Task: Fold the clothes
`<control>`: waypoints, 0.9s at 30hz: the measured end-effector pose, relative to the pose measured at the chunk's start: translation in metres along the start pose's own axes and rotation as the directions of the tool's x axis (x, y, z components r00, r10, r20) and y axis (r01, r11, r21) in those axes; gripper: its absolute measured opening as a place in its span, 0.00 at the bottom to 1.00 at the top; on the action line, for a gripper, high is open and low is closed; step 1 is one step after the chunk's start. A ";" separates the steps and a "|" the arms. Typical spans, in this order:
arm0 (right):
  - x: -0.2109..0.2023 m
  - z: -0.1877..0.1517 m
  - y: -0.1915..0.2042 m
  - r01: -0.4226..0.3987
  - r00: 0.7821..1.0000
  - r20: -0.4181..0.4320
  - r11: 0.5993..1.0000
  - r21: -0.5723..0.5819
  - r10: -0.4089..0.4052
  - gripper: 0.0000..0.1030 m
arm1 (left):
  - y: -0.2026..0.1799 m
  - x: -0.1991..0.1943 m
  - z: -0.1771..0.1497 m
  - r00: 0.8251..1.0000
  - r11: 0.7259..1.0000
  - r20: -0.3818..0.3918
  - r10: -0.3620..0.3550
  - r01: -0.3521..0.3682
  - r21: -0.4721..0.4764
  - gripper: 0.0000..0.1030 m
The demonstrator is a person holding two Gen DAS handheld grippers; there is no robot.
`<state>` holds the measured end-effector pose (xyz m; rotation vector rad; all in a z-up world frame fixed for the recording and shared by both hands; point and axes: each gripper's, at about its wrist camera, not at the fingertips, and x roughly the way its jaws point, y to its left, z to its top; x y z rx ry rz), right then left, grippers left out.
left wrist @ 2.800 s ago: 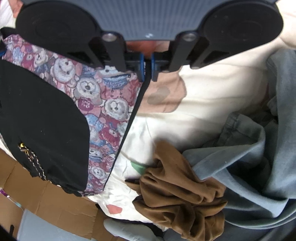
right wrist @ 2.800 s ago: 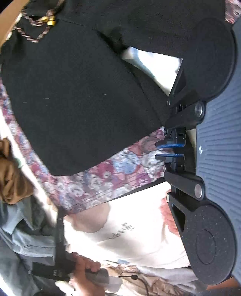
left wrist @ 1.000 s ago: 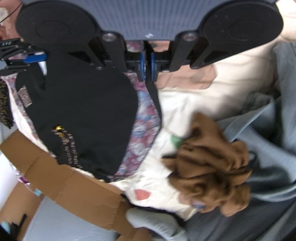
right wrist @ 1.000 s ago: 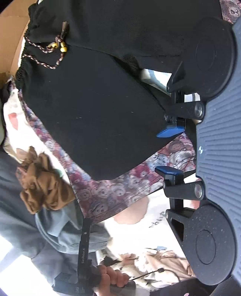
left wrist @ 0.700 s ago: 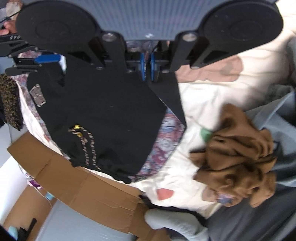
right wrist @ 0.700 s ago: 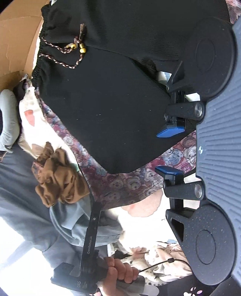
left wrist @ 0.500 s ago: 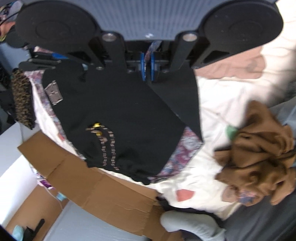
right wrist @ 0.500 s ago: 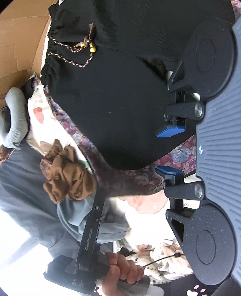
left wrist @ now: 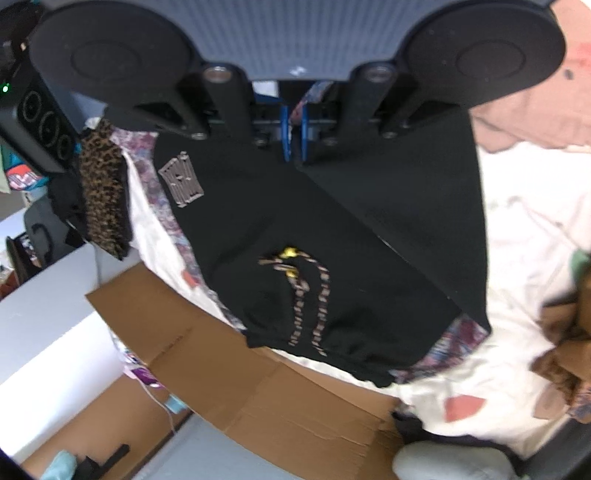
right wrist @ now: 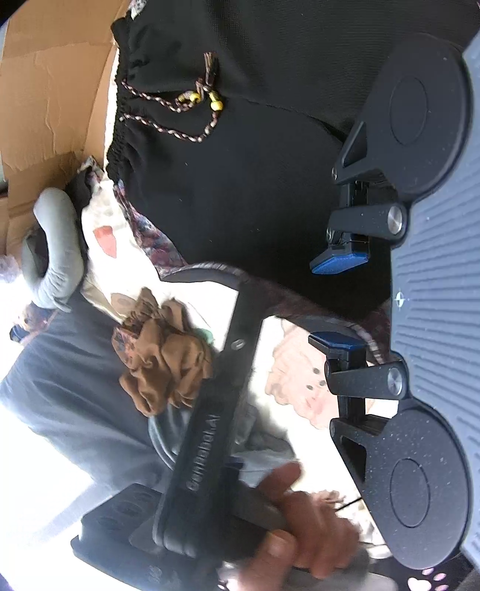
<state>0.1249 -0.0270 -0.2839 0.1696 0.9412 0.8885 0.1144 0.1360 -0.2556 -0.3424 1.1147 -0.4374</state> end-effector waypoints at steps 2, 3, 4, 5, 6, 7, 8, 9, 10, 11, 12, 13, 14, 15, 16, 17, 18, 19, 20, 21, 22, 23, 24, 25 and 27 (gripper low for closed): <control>0.001 0.002 -0.002 0.020 1.000 0.015 1.000 0.009 -0.021 0.41 | -0.007 0.005 0.001 1.000 1.000 0.000 -0.026 0.026 -0.008 0.07; 0.002 0.003 -0.003 0.036 0.999 0.019 0.999 0.016 -0.036 0.41 | -0.011 0.007 0.001 0.999 0.999 -0.002 -0.039 0.039 -0.008 0.07; 0.004 0.004 -0.004 0.051 0.998 0.023 0.998 0.022 -0.052 0.41 | -0.015 0.010 0.001 0.999 0.999 -0.004 -0.052 0.052 -0.008 0.07; 0.005 0.004 -0.005 0.064 0.998 0.026 0.998 0.024 -0.065 0.41 | -0.019 0.012 0.001 0.998 0.998 -0.005 -0.061 0.061 -0.006 0.07; 0.005 0.004 -0.006 0.078 0.996 0.034 0.997 0.025 -0.078 0.41 | -0.022 0.014 0.001 0.998 0.998 -0.005 -0.069 0.069 -0.003 0.07; 0.004 0.004 -0.007 0.083 0.996 0.043 0.996 0.033 -0.084 0.41 | -0.025 0.016 0.001 0.997 0.997 -0.006 -0.078 0.078 -0.010 0.07; 0.004 0.004 -0.009 0.088 0.995 0.052 0.995 0.040 -0.090 0.41 | -0.027 0.018 0.002 0.996 0.996 -0.007 -0.087 0.087 -0.020 0.07; 0.004 0.005 -0.011 0.093 0.994 0.062 0.995 0.047 -0.096 0.41 | -0.029 0.019 0.002 0.995 0.995 -0.007 -0.097 0.097 -0.027 0.07; 0.003 0.004 -0.012 0.097 0.992 0.071 0.994 0.054 -0.101 0.41 | -0.031 0.021 0.002 0.994 0.994 -0.005 -0.107 0.107 -0.032 0.07; 0.003 0.003 -0.014 0.102 0.991 0.081 0.993 0.060 -0.107 0.41 | -0.032 0.023 0.001 0.993 0.992 -0.003 -0.118 0.117 -0.038 0.07; 0.003 0.002 -0.016 0.113 0.989 0.085 0.992 0.062 -0.118 0.40 | -0.034 0.024 0.001 0.992 0.991 -0.002 -0.127 0.127 -0.045 0.07; 0.003 0.002 -0.018 0.122 0.988 0.085 0.990 0.066 -0.128 0.40 | -0.036 0.026 0.000 0.991 0.989 0.000 -0.137 0.137 -0.054 0.07; 0.003 0.001 -0.020 0.131 0.987 0.085 0.989 0.070 -0.137 0.38 | -0.038 0.027 0.000 0.990 0.988 0.003 -0.142 0.142 -0.058 0.07; 0.002 0.001 -0.022 0.140 0.986 0.085 0.987 0.074 -0.146 0.36 | -0.040 0.029 -0.001 0.990 0.988 0.000 -0.143 0.142 -0.057 0.07; 0.002 0.001 -0.024 0.149 0.984 0.084 0.986 0.078 -0.155 0.21 | -0.042 0.030 -0.001 0.990 0.988 -0.005 -0.143 0.143 -0.054 0.07; 0.003 0.000 -0.027 0.156 0.984 0.075 0.984 0.085 -0.162 0.05 | -0.044 0.032 -0.001 0.990 0.988 -0.010 -0.144 0.143 -0.052 0.08; 0.003 -0.002 -0.030 0.163 0.983 0.068 0.982 0.093 -0.169 0.02 | -0.046 0.034 -0.002 0.989 0.988 -0.015 -0.144 0.143 -0.050 0.08; 0.001 -0.003 -0.033 0.171 0.982 0.065 0.980 0.100 -0.177 0.02 | -0.047 0.035 -0.001 0.989 0.989 -0.016 -0.145 0.144 -0.045 0.09; -0.001 -0.005 -0.036 0.177 0.981 0.065 0.978 0.109 -0.184 0.02 | -0.048 0.035 0.000 0.989 0.989 -0.017 -0.145 0.145 -0.039 0.11; -0.003 -0.007 -0.039 0.183 0.979 0.066 0.976 0.117 -0.191 0.02 | -0.049 0.036 0.001 0.989 0.989 -0.017 -0.146 0.146 -0.033 0.17; -0.005 -0.008 -0.041 0.188 0.978 0.067 0.974 0.124 -0.197 0.02 | -0.050 0.036 0.002 0.990 0.990 -0.013 -0.142 0.142 -0.024 0.22; -0.007 -0.009 -0.044 0.190 0.977 0.068 0.973 0.129 -0.200 0.02 | -0.050 0.035 0.004 0.991 0.990 -0.004 -0.137 0.137 -0.020 0.34; -0.008 -0.010 -0.046 0.192 0.977 0.069 0.972 0.134 -0.202 0.02 | -0.050 0.034 0.005 0.991 0.991 0.006 -0.132 0.132 -0.019 0.41; -0.011 -0.011 -0.049 0.193 0.976 0.070 0.971 0.141 -0.205 0.02 | -0.050 0.033 0.006 0.991 0.991 0.015 -0.130 0.130 -0.019 0.43; -0.015 -0.012 -0.053 0.199 0.974 0.073 0.968 0.150 -0.212 0.02 | -0.048 0.035 0.008 0.993 0.993 0.027 -0.115 0.115 -0.017 0.44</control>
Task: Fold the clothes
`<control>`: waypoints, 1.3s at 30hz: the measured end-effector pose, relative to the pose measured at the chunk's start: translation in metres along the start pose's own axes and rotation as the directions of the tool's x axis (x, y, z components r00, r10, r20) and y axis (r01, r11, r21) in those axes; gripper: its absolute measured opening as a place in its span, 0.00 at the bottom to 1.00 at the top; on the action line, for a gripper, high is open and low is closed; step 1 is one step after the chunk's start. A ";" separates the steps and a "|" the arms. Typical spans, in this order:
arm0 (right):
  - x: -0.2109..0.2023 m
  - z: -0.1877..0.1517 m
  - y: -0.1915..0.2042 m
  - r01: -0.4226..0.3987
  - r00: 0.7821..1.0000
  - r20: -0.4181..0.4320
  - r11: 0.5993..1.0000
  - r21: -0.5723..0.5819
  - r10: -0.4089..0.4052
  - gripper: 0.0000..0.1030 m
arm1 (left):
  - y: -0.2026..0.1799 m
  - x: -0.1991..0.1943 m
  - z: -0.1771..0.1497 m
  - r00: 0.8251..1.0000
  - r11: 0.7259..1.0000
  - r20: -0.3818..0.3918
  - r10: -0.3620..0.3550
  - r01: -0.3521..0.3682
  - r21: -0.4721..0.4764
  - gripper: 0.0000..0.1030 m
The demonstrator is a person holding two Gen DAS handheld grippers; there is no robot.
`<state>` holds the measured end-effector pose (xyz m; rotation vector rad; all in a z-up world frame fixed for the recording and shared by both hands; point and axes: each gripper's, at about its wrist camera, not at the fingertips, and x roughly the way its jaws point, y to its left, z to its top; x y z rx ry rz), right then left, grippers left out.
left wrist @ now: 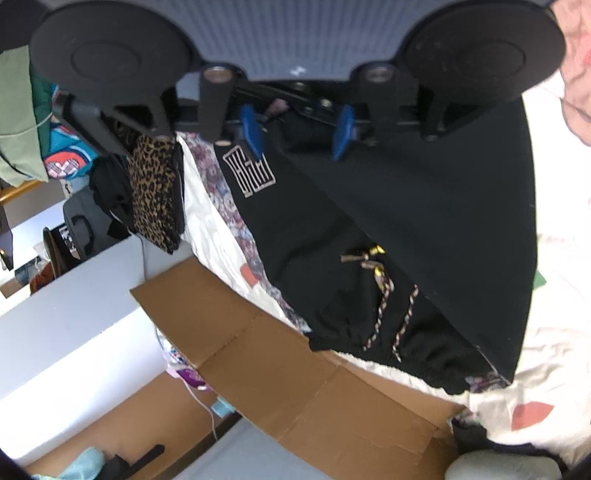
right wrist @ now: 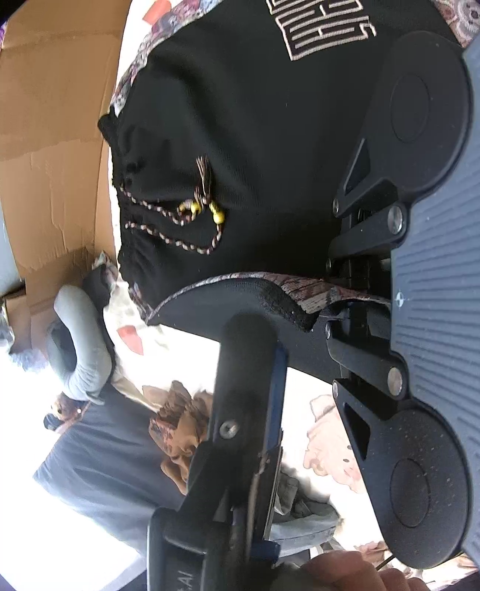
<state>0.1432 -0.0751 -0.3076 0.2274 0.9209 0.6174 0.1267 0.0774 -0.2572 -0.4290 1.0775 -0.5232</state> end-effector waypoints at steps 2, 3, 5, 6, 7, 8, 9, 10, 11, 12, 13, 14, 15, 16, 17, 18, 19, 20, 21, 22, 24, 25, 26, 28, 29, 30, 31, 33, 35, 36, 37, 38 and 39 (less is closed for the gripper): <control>-0.004 0.001 -0.005 0.006 1.000 0.007 1.000 0.000 -0.006 0.01 | 0.003 0.001 0.001 1.000 1.000 0.007 0.025 -0.025 0.003 0.46; -0.006 0.002 -0.007 0.009 1.000 0.010 1.000 -0.001 -0.009 0.01 | 0.004 0.003 0.002 0.999 0.999 0.012 0.038 -0.038 0.004 0.50; -0.012 0.004 -0.013 0.015 1.000 0.023 1.000 0.000 -0.015 0.01 | 0.007 0.005 0.003 0.998 0.998 0.017 0.067 -0.067 0.008 0.53; -0.015 0.004 -0.017 0.018 1.000 0.026 1.000 0.007 -0.018 0.01 | 0.009 0.006 0.004 0.997 0.997 0.021 0.078 -0.078 0.005 0.54; -0.018 0.005 -0.020 0.021 0.999 0.029 1.000 0.014 -0.022 0.01 | 0.011 0.006 0.004 0.996 0.996 0.026 0.087 -0.087 -0.001 0.54; -0.021 0.005 -0.023 0.027 0.999 0.032 1.000 0.015 -0.028 0.01 | 0.014 0.008 0.005 0.995 0.996 0.029 0.093 -0.092 -0.010 0.54; -0.024 0.005 -0.026 0.033 0.999 0.035 0.999 0.016 -0.033 0.01 | 0.017 0.010 0.005 0.995 0.995 0.032 0.097 -0.096 -0.021 0.54; -0.027 0.005 -0.029 0.039 0.998 0.039 0.999 0.018 -0.040 0.01 | 0.020 0.011 0.005 0.994 0.995 0.031 0.101 -0.100 -0.022 0.54; -0.030 0.005 -0.032 0.045 0.998 0.042 0.999 0.021 -0.046 0.01 | 0.022 0.013 0.005 0.994 0.994 0.030 0.105 -0.105 -0.021 0.54; -0.033 0.005 -0.035 0.052 0.998 0.045 0.998 0.026 -0.053 0.01 | 0.023 0.015 0.004 0.994 0.994 0.026 0.110 -0.109 -0.016 0.54; -0.037 0.005 -0.037 0.057 0.997 0.048 0.998 0.030 -0.058 0.01 | 0.024 0.017 0.003 0.993 0.993 0.020 0.114 -0.114 -0.011 0.54; -0.040 0.005 -0.040 0.062 0.996 0.054 0.997 0.036 -0.064 0.01 | 0.025 0.018 0.002 0.993 0.993 0.013 0.121 -0.121 -0.006 0.54; -0.043 0.006 -0.043 0.068 0.996 0.059 0.997 0.043 -0.070 0.01 | 0.025 0.019 0.001 0.992 0.992 0.006 0.128 -0.128 -0.001 0.55; -0.046 0.006 -0.045 0.071 0.995 0.064 0.996 0.055 -0.074 0.01 | 0.026 0.021 0.000 0.991 0.991 -0.002 0.134 -0.134 0.004 0.55; -0.050 0.007 -0.048 0.074 0.994 0.069 0.995 0.067 -0.079 0.01 | 0.026 0.022 -0.002 0.990 0.990 -0.007 0.144 -0.144 0.009 0.55; -0.053 0.008 -0.050 0.078 0.994 0.075 0.994 0.072 -0.083 0.01 | 0.026 0.023 -0.004 0.988 0.988 -0.012 0.153 -0.153 0.014 0.55; -0.056 0.009 -0.052 0.082 0.993 0.080 0.994 0.077 -0.088 0.01 | 0.026 0.025 -0.005 0.986 0.986 -0.017 0.163 -0.163 0.018 0.55; -0.059 0.009 -0.054 0.084 0.992 0.083 0.993 0.082 -0.091 0.01 | 0.026 0.026 -0.007 0.985 0.985 -0.022 0.172 -0.171 0.020 0.55; -0.063 0.008 -0.056 0.087 0.992 0.084 0.993 0.085 -0.095 0.01 | 0.027 0.028 -0.008 0.984 0.984 -0.027 0.176 -0.175 0.020 0.56; -0.066 0.008 -0.058 0.091 0.991 0.086 0.992 0.089 -0.098 0.01 | 0.028 0.030 -0.010 0.984 0.984 -0.034 0.177 -0.177 0.020 0.56; -0.072 0.007 -0.064 0.100 0.990 0.085 0.990 0.101 -0.109 0.01 | 0.028 0.035 -0.013 0.982 0.983 -0.051 0.184 -0.184 0.020 0.56; -0.075 0.006 -0.067 0.105 0.990 0.085 0.989 0.108 -0.115 0.01 | 0.028 0.038 -0.015 0.981 0.983 -0.061 0.183 -0.182 0.021 0.56; -0.078 0.005 -0.070 0.110 0.989 0.085 0.987 0.114 -0.120 0.01 | 0.029 0.041 -0.017 0.981 0.984 -0.073 0.181 -0.179 0.021 0.56; -0.086 0.004 -0.077 0.127 0.987 0.087 0.983 0.129 -0.139 0.01 | 0.030 0.045 -0.021 0.980 0.985 -0.098 0.173 -0.171 0.022 0.56; -0.089 0.004 -0.081 0.135 0.985 0.088 0.981 0.137 -0.148 0.01 | 0.031 0.047 -0.023 0.979 0.986 -0.112 0.167 -0.166 0.023 0.56; -0.093 0.003 -0.085 0.143 0.984 0.089 0.979 0.144 -0.157 0.01 | 0.031 0.049 -0.024 0.978 0.986 -0.121 0.169 -0.167 0.027 0.56; -0.098 0.002 -0.088 0.153 0.982 0.089 0.977 0.150 -0.167 0.01 | 0.031 0.050 -0.025 0.977 0.985 -0.125 0.174 -0.172 0.032 0.57; -0.107 -0.001 -0.095 0.171 0.978 0.090 0.972 0.159 -0.186 0.01 | 0.032 0.054 -0.028 0.975 0.984 -0.137 0.175 -0.172 0.037 0.57; -0.115 -0.004 -0.101 0.189 0.975 0.089 0.967 0.169 -0.206 0.01 | 0.033 0.056 -0.030 0.973 0.984 -0.146 0.176 -0.173 0.036 0.57; -0.119 -0.007 -0.105 0.198 0.972 0.089 0.964 0.175 -0.216 0.01 | 0.033 0.057 -0.032 0.973 0.984 -0.149 0.176 -0.172 0.034 0.58; -0.122 -0.009 -0.108 0.207 0.971 0.086 0.961 0.183 -0.225 0.01 | 0.034 0.058 -0.033 0.972 0.985 -0.156 0.174 -0.171 0.034 0.58; -0.125 -0.012 -0.112 0.215 0.969 0.083 0.958 0.190 -0.234 0.01 | 0.035 0.058 -0.035 0.971 0.985 -0.165 0.172 -0.168 0.034 0.58; -0.127 -0.015 -0.116 0.222 0.967 0.079 0.954 0.203 -0.241 0.01 | 0.036 0.058 -0.037 0.970 0.985 -0.174 0.172 -0.168 0.037 0.58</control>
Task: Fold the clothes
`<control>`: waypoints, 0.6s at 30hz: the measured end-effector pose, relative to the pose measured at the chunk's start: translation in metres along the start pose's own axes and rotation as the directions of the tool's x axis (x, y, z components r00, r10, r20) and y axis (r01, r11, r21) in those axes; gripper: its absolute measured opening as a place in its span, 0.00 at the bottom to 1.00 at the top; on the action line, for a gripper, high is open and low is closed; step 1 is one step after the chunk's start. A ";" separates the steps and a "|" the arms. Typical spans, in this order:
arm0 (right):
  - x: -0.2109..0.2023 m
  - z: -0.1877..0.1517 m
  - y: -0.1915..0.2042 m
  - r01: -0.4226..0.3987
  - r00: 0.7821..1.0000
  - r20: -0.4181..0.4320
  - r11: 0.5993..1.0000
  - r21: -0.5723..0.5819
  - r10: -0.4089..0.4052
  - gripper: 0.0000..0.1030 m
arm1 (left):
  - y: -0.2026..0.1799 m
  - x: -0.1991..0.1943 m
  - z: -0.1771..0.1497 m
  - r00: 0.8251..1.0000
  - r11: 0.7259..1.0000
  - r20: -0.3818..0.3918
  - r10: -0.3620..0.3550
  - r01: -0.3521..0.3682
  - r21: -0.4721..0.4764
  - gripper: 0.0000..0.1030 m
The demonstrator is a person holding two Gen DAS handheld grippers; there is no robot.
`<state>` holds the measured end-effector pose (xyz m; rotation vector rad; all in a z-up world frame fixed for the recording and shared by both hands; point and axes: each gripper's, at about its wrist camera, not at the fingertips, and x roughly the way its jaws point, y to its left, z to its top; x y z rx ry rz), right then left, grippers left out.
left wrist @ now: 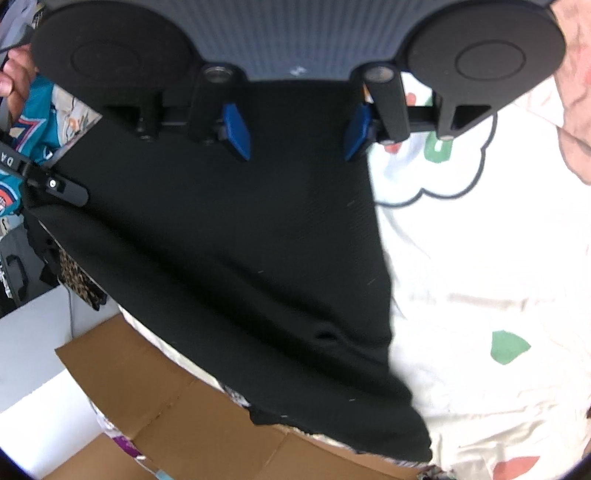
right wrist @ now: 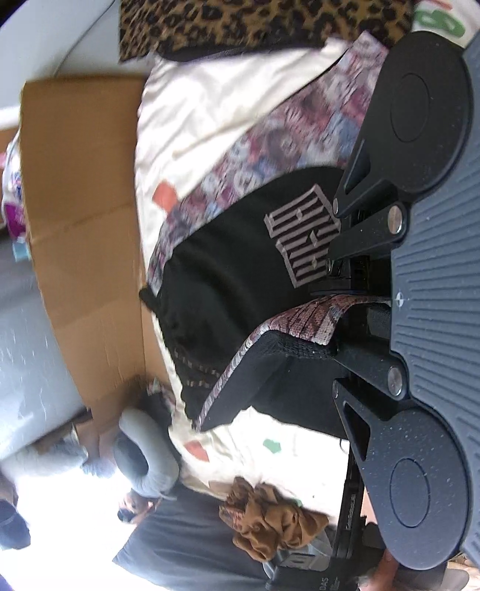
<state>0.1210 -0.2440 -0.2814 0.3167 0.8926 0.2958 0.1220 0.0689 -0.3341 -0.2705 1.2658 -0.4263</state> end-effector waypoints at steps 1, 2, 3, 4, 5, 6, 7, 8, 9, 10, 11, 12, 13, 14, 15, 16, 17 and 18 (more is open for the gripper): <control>-0.001 -0.002 -0.005 0.008 1.000 -0.003 1.000 0.013 -0.008 0.01 | 0.001 0.000 -0.002 1.000 1.000 -0.009 0.001 -0.001 0.004 0.58; -0.003 -0.003 -0.010 0.016 1.000 -0.005 1.000 0.025 -0.016 0.01 | 0.002 0.000 -0.004 1.000 1.000 -0.015 0.008 -0.007 0.007 0.58; -0.003 -0.005 -0.014 0.027 1.000 -0.006 0.999 0.034 -0.026 0.01 | 0.004 0.000 -0.005 1.000 1.000 -0.021 0.015 -0.014 0.010 0.59; -0.004 -0.006 -0.019 0.036 0.999 -0.006 0.998 0.043 -0.036 0.01 | 0.005 0.000 -0.007 0.999 1.000 -0.028 0.018 -0.018 0.012 0.59; -0.004 -0.006 -0.023 0.044 0.999 -0.007 0.998 0.053 -0.044 0.01 | 0.006 0.001 -0.009 0.999 1.000 -0.035 0.021 -0.020 0.013 0.59; -0.004 -0.007 -0.028 0.053 0.999 -0.007 0.997 0.062 -0.052 0.01 | 0.007 0.001 -0.011 0.999 1.000 -0.042 0.024 -0.023 0.015 0.59; -0.004 -0.007 -0.033 0.061 0.998 -0.006 0.996 0.071 -0.061 0.01 | 0.007 0.002 -0.013 0.999 1.000 -0.048 0.024 -0.023 0.018 0.59; -0.003 -0.007 -0.037 0.070 0.998 -0.008 0.994 0.082 -0.070 0.01 | 0.008 0.002 -0.015 0.998 1.000 -0.055 0.023 -0.021 0.020 0.59; -0.003 -0.008 -0.041 0.080 0.997 -0.010 0.992 0.093 -0.079 0.01 | 0.008 0.002 -0.017 0.998 1.000 -0.061 0.021 -0.020 0.023 0.59; -0.002 -0.009 -0.046 0.093 0.996 -0.012 0.990 0.104 -0.092 0.01 | 0.009 0.003 -0.019 0.998 0.999 -0.067 0.020 -0.019 0.026 0.59; -0.001 -0.010 -0.051 0.108 0.994 -0.014 0.988 0.112 -0.107 0.01 | 0.009 0.003 -0.022 0.997 1.000 -0.074 0.018 -0.016 0.027 0.59; 0.001 -0.011 -0.055 0.123 0.992 -0.018 0.986 0.116 -0.121 0.01 | 0.009 0.003 -0.023 0.997 1.000 -0.081 0.015 -0.013 0.026 0.59; 0.001 -0.012 -0.060 0.135 0.991 -0.019 0.984 0.117 -0.134 0.01 | 0.010 0.003 -0.025 0.996 1.000 -0.087 0.012 -0.010 0.026 0.59; 0.002 -0.013 -0.064 0.148 0.989 -0.021 0.982 0.119 -0.147 0.01 | 0.011 0.003 -0.027 0.996 1.000 -0.091 0.008 -0.006 0.025 0.59; 0.002 -0.014 -0.068 0.161 0.987 -0.024 0.980 0.120 -0.159 0.01 | 0.012 0.003 -0.029 0.995 1.000 -0.098 0.001 0.001 0.020 0.59; 0.004 -0.015 -0.072 0.170 0.985 -0.030 0.978 0.125 -0.167 0.01 | 0.013 0.003 -0.030 0.994 1.000 -0.106 -0.006 0.008 0.016 0.59; 0.006 -0.017 -0.075 0.178 0.984 -0.038 0.975 0.129 -0.175 0.01 | 0.015 0.003 -0.031 0.993 1.000 -0.115 -0.019 0.020 0.008 0.59; 0.008 -0.019 -0.077 0.188 0.982 -0.045 0.974 0.125 -0.183 0.01 | 0.017 0.002 -0.032 0.992 0.999 -0.121 -0.034 0.034 -0.007 0.59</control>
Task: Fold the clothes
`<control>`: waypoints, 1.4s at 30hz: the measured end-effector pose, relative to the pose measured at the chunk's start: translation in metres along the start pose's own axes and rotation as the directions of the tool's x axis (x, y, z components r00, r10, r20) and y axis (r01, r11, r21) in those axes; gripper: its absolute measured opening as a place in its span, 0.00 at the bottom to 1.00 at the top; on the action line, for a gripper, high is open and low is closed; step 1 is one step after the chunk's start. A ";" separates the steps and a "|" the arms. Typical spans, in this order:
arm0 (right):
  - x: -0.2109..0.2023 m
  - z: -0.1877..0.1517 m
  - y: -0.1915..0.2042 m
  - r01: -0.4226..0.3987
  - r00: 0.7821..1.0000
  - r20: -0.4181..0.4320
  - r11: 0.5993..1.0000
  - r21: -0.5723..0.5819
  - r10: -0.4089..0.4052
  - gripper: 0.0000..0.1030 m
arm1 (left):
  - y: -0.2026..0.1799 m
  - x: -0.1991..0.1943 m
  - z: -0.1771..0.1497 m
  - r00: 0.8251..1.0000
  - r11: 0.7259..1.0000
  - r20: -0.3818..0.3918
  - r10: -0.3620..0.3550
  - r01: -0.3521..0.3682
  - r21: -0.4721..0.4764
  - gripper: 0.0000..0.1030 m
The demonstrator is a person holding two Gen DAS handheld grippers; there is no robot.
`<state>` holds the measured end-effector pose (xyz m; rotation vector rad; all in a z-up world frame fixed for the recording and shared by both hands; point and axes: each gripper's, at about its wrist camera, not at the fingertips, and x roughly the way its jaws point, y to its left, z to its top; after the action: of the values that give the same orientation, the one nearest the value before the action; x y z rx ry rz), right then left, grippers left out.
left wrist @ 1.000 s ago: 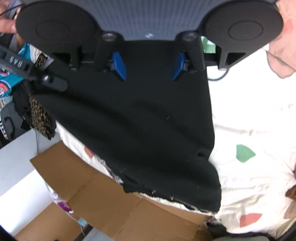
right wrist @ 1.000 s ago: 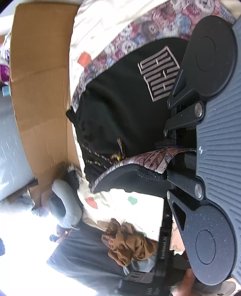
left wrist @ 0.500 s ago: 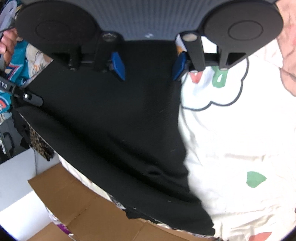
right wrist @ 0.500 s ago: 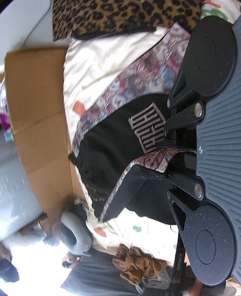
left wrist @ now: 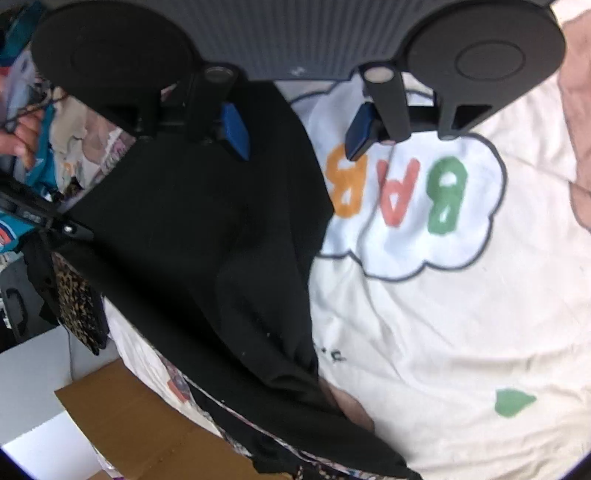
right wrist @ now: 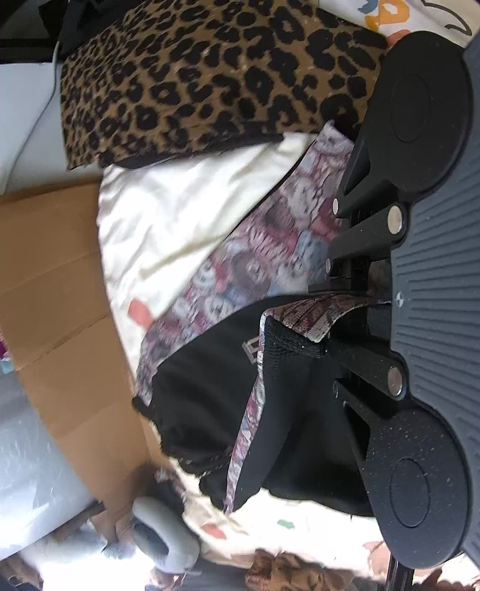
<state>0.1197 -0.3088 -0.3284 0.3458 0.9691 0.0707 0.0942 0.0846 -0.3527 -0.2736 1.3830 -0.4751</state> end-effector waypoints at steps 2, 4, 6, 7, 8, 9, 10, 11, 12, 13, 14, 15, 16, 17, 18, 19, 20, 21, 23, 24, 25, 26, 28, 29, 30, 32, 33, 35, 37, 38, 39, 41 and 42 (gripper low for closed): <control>0.006 -0.004 -0.004 0.017 1.000 -0.017 1.000 0.005 -0.017 0.02 | 0.006 -0.001 -0.003 1.000 0.999 -0.003 -0.027 0.027 -0.027 0.59; 0.011 -0.007 -0.008 0.032 0.999 -0.037 0.999 0.021 -0.031 0.02 | 0.009 -0.001 -0.006 0.999 0.998 -0.012 -0.046 0.045 -0.032 0.59; 0.015 -0.009 -0.009 0.039 0.998 -0.049 0.999 0.020 -0.038 0.04 | 0.009 0.001 -0.011 0.998 0.998 -0.029 -0.056 0.055 -0.028 0.59; 0.015 -0.009 -0.009 0.043 0.998 -0.049 0.999 0.014 -0.043 0.05 | 0.010 0.002 -0.014 0.998 0.998 -0.034 -0.060 0.059 -0.031 0.59; 0.015 -0.009 -0.008 0.045 0.998 -0.046 0.999 0.001 -0.045 0.06 | 0.010 0.003 -0.016 0.997 0.997 -0.038 -0.064 0.062 -0.035 0.59; 0.015 -0.009 -0.007 0.047 0.998 -0.043 0.999 -0.013 -0.048 0.09 | 0.010 0.003 -0.017 0.997 0.997 -0.039 -0.068 0.067 -0.039 0.59; 0.014 -0.009 -0.006 0.054 0.998 -0.038 0.998 -0.022 -0.054 0.15 | 0.009 0.003 -0.018 0.997 0.996 -0.039 -0.073 0.072 -0.044 0.59; 0.013 -0.008 -0.005 0.060 0.998 -0.034 0.998 -0.032 -0.061 0.19 | 0.010 0.003 -0.019 0.996 0.996 -0.039 -0.078 0.076 -0.046 0.59; 0.012 -0.007 -0.004 0.066 0.997 -0.030 0.997 -0.041 -0.067 0.21 | 0.010 0.003 -0.021 0.996 0.996 -0.039 -0.081 0.079 -0.048 0.59; 0.011 -0.007 -0.004 0.072 0.997 -0.026 0.996 -0.049 -0.073 0.23 | 0.011 0.003 -0.022 0.995 0.995 -0.039 -0.087 0.085 -0.050 0.59; 0.010 -0.006 -0.004 0.076 0.997 -0.023 0.996 -0.053 -0.077 0.23 | 0.005 0.008 -0.019 0.995 0.994 -0.039 -0.094 0.092 -0.055 0.58; 0.010 -0.006 -0.003 0.080 0.996 -0.021 0.995 -0.057 -0.081 0.23 | 0.002 0.010 -0.019 0.994 0.993 -0.038 -0.101 0.099 -0.061 0.58; 0.008 -0.006 -0.003 0.081 0.996 -0.017 0.995 -0.065 -0.082 0.23 | 0.000 0.013 -0.019 0.994 0.992 -0.038 -0.107 0.104 -0.069 0.58; 0.007 -0.006 -0.002 0.082 0.996 -0.012 0.994 -0.072 -0.083 0.23 | -0.003 0.017 -0.017 0.993 0.991 -0.039 -0.112 0.109 -0.078 0.57; 0.005 -0.006 0.000 0.083 0.996 -0.004 0.993 -0.085 -0.084 0.23 | -0.004 0.020 -0.018 0.992 0.990 -0.044 -0.119 0.115 -0.085 0.57; 0.003 -0.006 0.001 0.084 0.996 0.003 0.992 -0.094 -0.084 0.23 | -0.005 0.024 -0.019 0.991 0.988 -0.050 -0.126 0.121 -0.091 0.56; 0.000 -0.006 0.002 0.084 0.996 0.010 0.991 -0.103 -0.084 0.22 | -0.005 0.025 -0.021 0.989 0.987 -0.054 -0.138 0.133 -0.091 0.55; -0.002 -0.005 0.002 0.085 0.996 0.013 0.991 -0.107 -0.084 0.20 | -0.005 0.026 -0.023 0.987 0.985 -0.058 -0.152 0.146 -0.087 0.54; -0.005 -0.004 0.003 0.076 0.997 0.017 0.990 -0.119 -0.074 0.08 | -0.007 0.028 -0.026 0.980 0.980 -0.067 -0.186 0.181 -0.078 0.54; -0.006 -0.004 0.004 0.077 0.997 0.021 0.989 -0.128 -0.075 0.07 | -0.007 0.029 -0.027 0.977 0.978 -0.075 -0.198 0.192 -0.076 0.53; -0.008 -0.004 0.004 0.078 0.997 0.025 0.988 -0.137 -0.075 0.07 | -0.007 0.031 -0.029 0.975 0.977 -0.085 -0.206 0.200 -0.075 0.53; -0.009 -0.004 0.005 0.079 0.997 0.029 0.986 -0.145 -0.075 0.06 | -0.007 0.032 -0.031 0.972 0.976 -0.094 -0.213 0.207 -0.074 0.53; -0.010 -0.003 0.004 0.076 0.997 0.032 0.987 -0.139 -0.072 0.03 | -0.009 0.036 -0.034 0.968 0.973 -0.107 -0.225 0.217 -0.079 0.53; -0.011 -0.003 0.004 0.081 0.996 0.037 0.987 -0.138 -0.077 0.02 | -0.010 0.038 -0.035 0.967 0.972 -0.112 -0.230 0.222 -0.080 0.52; -0.012 -0.003 0.004 0.086 0.996 0.041 0.987 -0.136 -0.081 0.02 | -0.011 0.039 -0.037 0.966 0.971 -0.114 -0.234 0.226 -0.082 0.51; -0.013 -0.002 0.003 0.095 0.995 0.047 0.987 -0.132 -0.090 0.02 | -0.011 0.043 -0.038 0.963 0.968 -0.115 -0.243 0.233 -0.090 0.43; -0.014 -0.002 0.001 0.104 0.994 0.050 0.986 -0.128 -0.098 0.02 | -0.012 0.045 -0.039 0.963 0.968 -0.116 -0.243 0.233 -0.093 0.38; -0.014 -0.001 -0.001 0.121 0.992 0.056 0.985 -0.120 -0.115 0.02 | -0.014 0.048 -0.041 0.963 0.968 -0.115 -0.244 0.234 -0.096 0.35; -0.014 -0.001 -0.005 0.136 0.990 0.053 0.985 -0.106 -0.131 0.02 | -0.015 0.050 -0.041 0.959 0.962 -0.106 -0.262 0.251 -0.106 0.35; -0.013 0.000 -0.008 0.137 0.990 0.046 0.986 -0.095 -0.133 0.02 | -0.015 0.052 -0.041 0.955 0.957 -0.100 -0.278 0.266 -0.115 0.35; -0.012 0.000 -0.010 0.137 0.990 0.039 0.986 -0.090 -0.134 0.02 | -0.016 0.054 -0.041 0.953 0.954 -0.103 -0.286 0.273 -0.121 0.30; -0.010 -0.001 -0.011 0.141 0.990 0.034 0.986 -0.093 -0.138 0.02 | -0.016 0.057 -0.041 0.948 0.951 -0.114 -0.296 0.281 -0.130 0.11; -0.010 -0.002 -0.011 0.142 0.990 0.033 0.985 -0.094 -0.139 0.02 | -0.017 0.056 -0.041 0.946 0.949 -0.116 -0.302 0.287 -0.129 0.05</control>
<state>0.1116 -0.3213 -0.3251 0.1884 0.9579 -0.0158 0.0577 0.0467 -0.4010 -0.5532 1.5100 -0.6756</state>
